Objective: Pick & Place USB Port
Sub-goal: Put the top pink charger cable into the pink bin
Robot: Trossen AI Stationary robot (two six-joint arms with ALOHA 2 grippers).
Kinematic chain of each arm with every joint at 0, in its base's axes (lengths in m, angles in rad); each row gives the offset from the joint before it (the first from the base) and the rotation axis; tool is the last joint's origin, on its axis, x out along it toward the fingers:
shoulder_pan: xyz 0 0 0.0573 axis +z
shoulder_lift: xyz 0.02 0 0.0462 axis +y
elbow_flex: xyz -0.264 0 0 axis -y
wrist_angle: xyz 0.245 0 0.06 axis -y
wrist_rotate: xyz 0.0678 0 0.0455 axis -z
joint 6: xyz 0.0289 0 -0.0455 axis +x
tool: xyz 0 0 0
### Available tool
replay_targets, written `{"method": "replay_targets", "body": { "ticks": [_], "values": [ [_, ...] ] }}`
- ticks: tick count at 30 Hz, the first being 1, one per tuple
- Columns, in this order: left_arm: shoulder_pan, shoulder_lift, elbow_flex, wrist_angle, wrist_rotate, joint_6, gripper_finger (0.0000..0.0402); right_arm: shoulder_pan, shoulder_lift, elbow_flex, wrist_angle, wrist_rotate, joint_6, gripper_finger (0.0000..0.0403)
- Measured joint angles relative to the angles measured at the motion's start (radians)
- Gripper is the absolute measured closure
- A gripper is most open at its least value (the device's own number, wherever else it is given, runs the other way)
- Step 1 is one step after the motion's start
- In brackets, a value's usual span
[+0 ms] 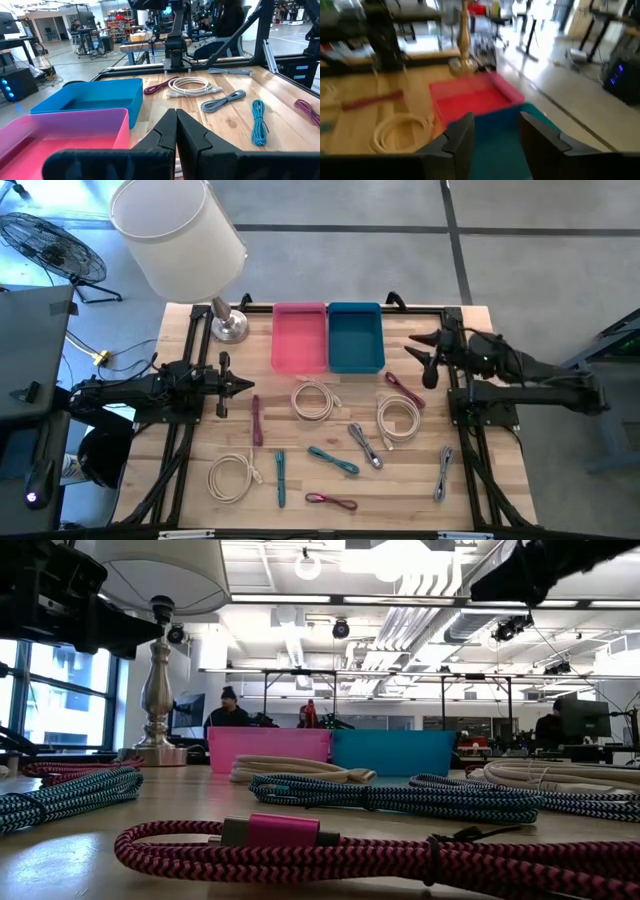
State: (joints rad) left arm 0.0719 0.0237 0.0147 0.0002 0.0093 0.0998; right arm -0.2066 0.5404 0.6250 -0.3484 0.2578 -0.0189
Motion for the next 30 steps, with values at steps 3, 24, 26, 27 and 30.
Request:
{"method": "replay_targets", "body": {
  "ticks": [3,24,26,27,30],
  "values": [
    [0.000,0.000,0.000,0.000,0.000,-0.001,0.0401,0.000,0.087,0.094,-0.084,0.021,-0.001,0.0246],
    [0.000,0.000,0.027,-0.024,-0.058,-0.259,0.0401,-0.003,0.306,0.272,-0.113,0.024,-0.119,0.0246],
    [0.000,0.000,0.028,-0.027,-0.095,-0.259,0.0401,-0.003,0.305,0.272,-0.119,0.024,-0.115,0.0246],
    [0.000,0.000,0.029,-0.034,-0.103,-0.259,0.0401,-0.003,0.305,0.272,-0.121,0.024,-0.114,0.0246],
    [0.000,0.000,0.031,-0.044,-0.102,-0.257,0.0401,-0.003,0.305,0.272,-0.132,0.024,-0.113,0.0245]
  ]
}}
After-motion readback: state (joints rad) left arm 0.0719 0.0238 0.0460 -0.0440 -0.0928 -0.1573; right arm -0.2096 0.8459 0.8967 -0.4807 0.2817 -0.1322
